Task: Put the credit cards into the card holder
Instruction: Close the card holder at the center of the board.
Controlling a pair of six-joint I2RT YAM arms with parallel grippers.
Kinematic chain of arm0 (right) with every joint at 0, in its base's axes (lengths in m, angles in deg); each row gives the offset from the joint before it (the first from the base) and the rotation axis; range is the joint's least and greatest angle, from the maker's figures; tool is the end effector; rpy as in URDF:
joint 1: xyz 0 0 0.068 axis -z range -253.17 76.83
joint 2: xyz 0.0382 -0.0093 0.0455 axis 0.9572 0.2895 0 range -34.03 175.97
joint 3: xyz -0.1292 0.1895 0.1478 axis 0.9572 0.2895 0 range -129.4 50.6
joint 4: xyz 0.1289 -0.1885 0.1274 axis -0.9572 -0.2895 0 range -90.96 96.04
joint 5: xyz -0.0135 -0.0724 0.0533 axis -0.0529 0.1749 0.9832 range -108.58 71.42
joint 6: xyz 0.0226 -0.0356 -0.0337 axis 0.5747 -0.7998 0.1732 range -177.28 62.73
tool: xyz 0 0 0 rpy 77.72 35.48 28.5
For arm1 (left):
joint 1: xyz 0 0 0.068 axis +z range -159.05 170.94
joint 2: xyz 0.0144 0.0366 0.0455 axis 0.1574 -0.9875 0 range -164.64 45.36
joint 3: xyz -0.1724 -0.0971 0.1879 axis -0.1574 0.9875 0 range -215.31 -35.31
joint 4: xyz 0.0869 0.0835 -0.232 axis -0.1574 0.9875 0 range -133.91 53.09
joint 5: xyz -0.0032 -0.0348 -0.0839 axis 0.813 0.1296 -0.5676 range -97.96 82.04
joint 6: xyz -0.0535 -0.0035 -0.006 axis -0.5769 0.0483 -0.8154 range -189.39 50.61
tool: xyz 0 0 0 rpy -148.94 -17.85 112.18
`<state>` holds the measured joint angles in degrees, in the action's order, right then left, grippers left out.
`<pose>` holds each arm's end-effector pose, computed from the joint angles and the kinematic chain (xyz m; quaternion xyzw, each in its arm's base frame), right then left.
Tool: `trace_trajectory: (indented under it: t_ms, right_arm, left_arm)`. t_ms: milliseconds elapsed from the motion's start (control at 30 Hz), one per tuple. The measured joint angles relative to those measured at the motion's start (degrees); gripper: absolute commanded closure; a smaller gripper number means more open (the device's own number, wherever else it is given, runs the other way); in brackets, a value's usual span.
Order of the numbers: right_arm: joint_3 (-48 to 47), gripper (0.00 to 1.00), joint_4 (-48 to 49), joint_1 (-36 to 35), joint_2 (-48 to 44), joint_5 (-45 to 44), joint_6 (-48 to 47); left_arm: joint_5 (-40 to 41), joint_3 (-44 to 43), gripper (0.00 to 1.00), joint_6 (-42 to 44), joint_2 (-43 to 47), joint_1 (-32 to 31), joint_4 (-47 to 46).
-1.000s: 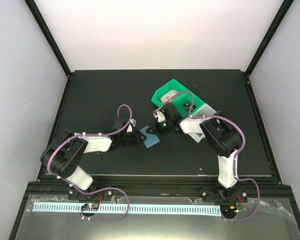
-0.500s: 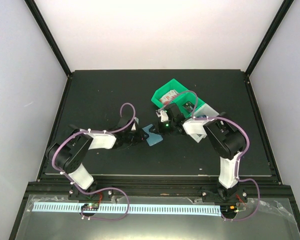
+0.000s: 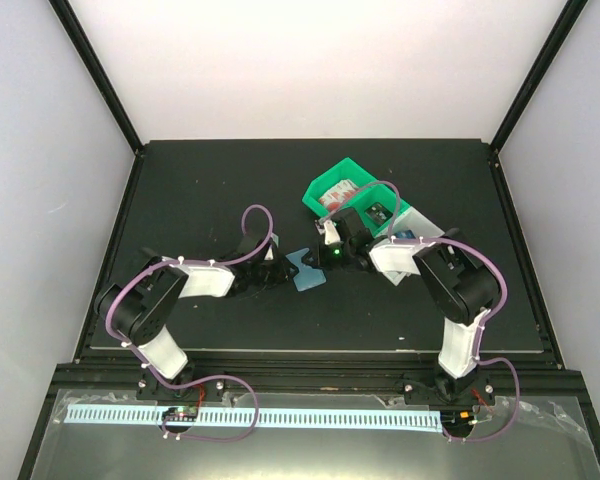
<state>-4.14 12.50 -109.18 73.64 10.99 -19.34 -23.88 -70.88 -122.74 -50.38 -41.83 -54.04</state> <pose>0.2874 0.2305 0.1295 -0.0795 0.8994 0.4049 0.1439 0.2384 -0.1650 0.1106 -0.1196 0.9243 -0.3261 0.1584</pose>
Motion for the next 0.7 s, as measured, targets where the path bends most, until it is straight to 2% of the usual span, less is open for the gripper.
trace_trajectory:
  t_ms: [700]
  right_arm:
    - [1.2,0.99,-1.5,-0.1,-1.6,-3.0,-2.6]
  left_arm:
    - [0.2,-0.3,0.74,0.0,-0.2,0.0,0.0]
